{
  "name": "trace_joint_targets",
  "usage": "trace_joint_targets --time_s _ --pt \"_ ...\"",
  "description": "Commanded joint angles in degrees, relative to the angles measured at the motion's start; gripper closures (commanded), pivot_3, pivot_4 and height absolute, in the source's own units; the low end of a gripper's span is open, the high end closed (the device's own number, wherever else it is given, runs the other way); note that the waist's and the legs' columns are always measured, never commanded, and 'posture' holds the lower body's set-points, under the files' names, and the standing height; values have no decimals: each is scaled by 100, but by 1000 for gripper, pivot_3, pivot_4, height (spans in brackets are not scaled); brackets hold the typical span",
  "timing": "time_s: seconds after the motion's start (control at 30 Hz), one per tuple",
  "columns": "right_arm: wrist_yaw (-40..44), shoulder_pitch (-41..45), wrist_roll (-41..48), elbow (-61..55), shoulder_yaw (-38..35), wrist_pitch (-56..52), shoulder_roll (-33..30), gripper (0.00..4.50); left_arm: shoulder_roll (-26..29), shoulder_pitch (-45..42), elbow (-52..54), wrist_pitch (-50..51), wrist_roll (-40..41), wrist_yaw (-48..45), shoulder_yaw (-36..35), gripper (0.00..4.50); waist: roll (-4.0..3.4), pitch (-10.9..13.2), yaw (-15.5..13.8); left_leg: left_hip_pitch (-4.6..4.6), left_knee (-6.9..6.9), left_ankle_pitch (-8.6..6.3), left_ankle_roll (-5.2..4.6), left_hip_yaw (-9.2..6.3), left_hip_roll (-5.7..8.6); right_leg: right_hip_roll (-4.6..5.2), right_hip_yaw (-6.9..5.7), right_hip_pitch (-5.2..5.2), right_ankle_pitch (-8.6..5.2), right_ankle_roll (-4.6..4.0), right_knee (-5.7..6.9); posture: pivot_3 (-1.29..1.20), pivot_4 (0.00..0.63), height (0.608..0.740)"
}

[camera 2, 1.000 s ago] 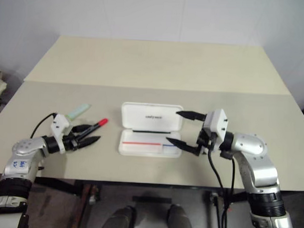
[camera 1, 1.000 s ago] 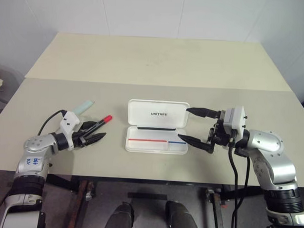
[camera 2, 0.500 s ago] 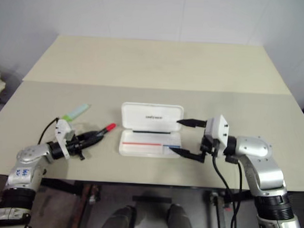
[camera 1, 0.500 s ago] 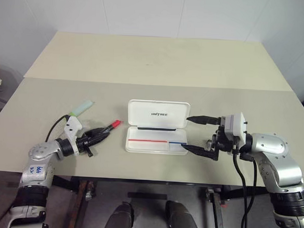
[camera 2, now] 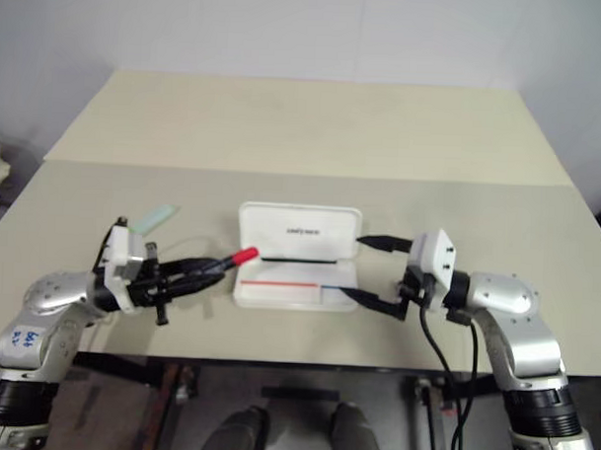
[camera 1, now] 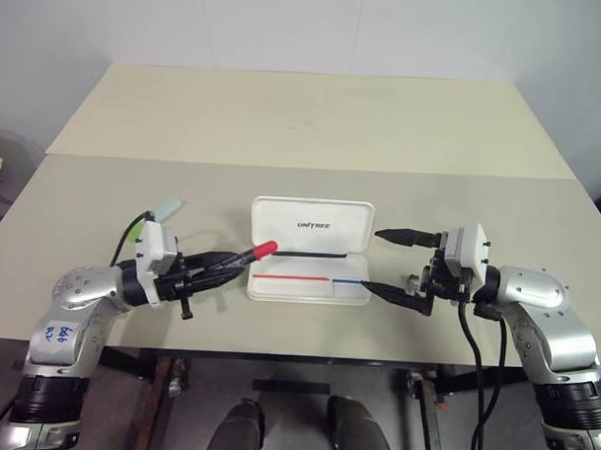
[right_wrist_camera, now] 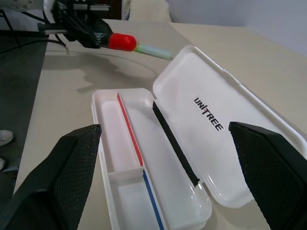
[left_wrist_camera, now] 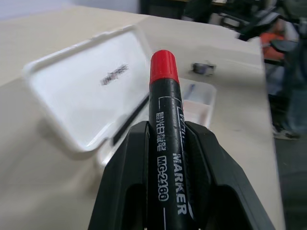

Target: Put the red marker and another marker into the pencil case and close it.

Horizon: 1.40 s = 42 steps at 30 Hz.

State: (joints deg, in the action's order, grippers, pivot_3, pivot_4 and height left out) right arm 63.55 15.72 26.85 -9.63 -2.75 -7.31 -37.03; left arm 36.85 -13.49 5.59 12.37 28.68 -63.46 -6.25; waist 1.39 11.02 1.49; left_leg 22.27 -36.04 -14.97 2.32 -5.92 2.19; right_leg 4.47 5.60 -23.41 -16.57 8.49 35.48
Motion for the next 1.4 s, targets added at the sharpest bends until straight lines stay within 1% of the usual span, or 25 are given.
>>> trace_joint_targets --time_s 0.03,0.07,0.13,0.23,0.3,0.4,0.47,0.63,0.77,0.87,0.9,1.0,1.13,1.17,1.3,1.4 --pt "-239 -27 40 -313 -192 62 31 0 -193 -891 -621 -455 -641 -226 717 3501 0 0 -78 -1 -3 0 0 -5 2 0 -5 5 0 0 0 0 150 740" --pt "-339 -88 46 -441 -239 27 18 0 -365 -1279 -1040 -660 -861 -228 918 3501 0 0 -95 -1 -6 3 0 -6 6 1 -7 6 1 1 0 0 150 740" --pt "-485 -209 57 -638 -318 -30 -11 0 -592 -1788 -1676 -1003 -1164 -293 1186 3501 0 0 -144 0 -8 5 0 -5 9 -1 -7 8 4 2 -4 0 150 740" --pt "-626 -425 87 -894 -440 -101 -77 0 -827 -2226 -2388 -1450 -1453 -474 1442 3501 0 0 -128 3 -1 3 -2 -4 10 0 -6 7 5 3 -15 0 150 740" --pt "-724 -564 85 -1024 -514 -133 -94 0 -910 -2381 -2685 -1674 -1554 -612 1542 3501 0 0 -96 6 4 -3 -3 6 5 -4 1 -2 3 2 -18 0 150 740" --pt "-836 -929 117 -1256 -750 -160 -158 0 -1139 -2630 -3081 -1891 -1638 -753 1661 3501 1 1 -126 13 8 -4 -4 5 2 -7 1 -13 -3 4 -17 0 150 740" --pt "-882 -1041 113 -1344 -798 -173 -175 0 -1201 -2704 -3231 -1988 -1679 -795 1672 3501 4 2 -129 14 2 -5 -5 6 2 -6 1 -11 -3 5 -17 0 150 740" --pt "-1156 -1546 112 -1697 -1116 -173 -141 0 -1620 -3015 -3822 -2274 -1887 -744 1805 3501 7 4 -166 12 -14 -3 -10 2 10 -4 0 5 1 13 -12 0 150 740" --pt "-1263 -1728 151 -1887 -1159 -177 -131 0 -1672 -3071 -4124 -2423 -2058 -707 1807 3501 11 6 -108 9 -16 -2 -11 4 10 -4 2 7 4 18 -10 0 150 740" --pt "-1319 -1775 171 -1942 -1154 -173 -130 0 -1740 -3112 -4317 -2521 -2155 -583 1784 2849 11 7 -120 4 -13 -1 -10 5 6 -8 4 5 3 16 -3 0 150 740" --pt "-1329 -1775 172 -1945 -1145 -173 -133 0 -1755 -3122 -4356 -2546 -2166 -574 1780 2561 11 7 -123 4 -13 0 -9 4 6 -8 4 5 3 16 -1 0 150 740" --pt "-1340 -1704 184 -1917 -1078 -175 -126 0 -1817 -3080 -4330 -2622 -2172 -489 1747 1497 12 7 -139 4 -17 0 -9 4 9 -5 4 7 4 17 -2 0 150 740" --pt "-1295 -1531 187 -1802 -958 -171 -121 0 -1820 -2866 -3935 -2515 -1962 -594 1653 114 13 8 -125 4 -15 0 -9 4 9 -5 4 6 4 17 -2 0 150 740" --pt "-1269 -1477 190 -1753 -922 -169 -119 0 -1797 -2773 -3750 -2446 -1843 -705 1625 49 13 7 -123 4 -12 0 -9 4 7 -6 4 5 4 17 -2 0 150 740" --pt "-1131 -1262 207 -1532 -778 -150 -119 0 -1677 -2438 -3084 -2185 -1572 -861 1527 49 13 8 -129 4 -10 0 -9 4 5 -5 4 4 3 15 -3 0 150 740" --pt "-1073 -1193 213 -1451 -747 -136 -116 0 -1642 -2322 -2820 -2031 -1492 -870 1487 49 13 8 -133 4 -12 0 -9 3 6 -5 4 4 3 15 0 0 150 740"
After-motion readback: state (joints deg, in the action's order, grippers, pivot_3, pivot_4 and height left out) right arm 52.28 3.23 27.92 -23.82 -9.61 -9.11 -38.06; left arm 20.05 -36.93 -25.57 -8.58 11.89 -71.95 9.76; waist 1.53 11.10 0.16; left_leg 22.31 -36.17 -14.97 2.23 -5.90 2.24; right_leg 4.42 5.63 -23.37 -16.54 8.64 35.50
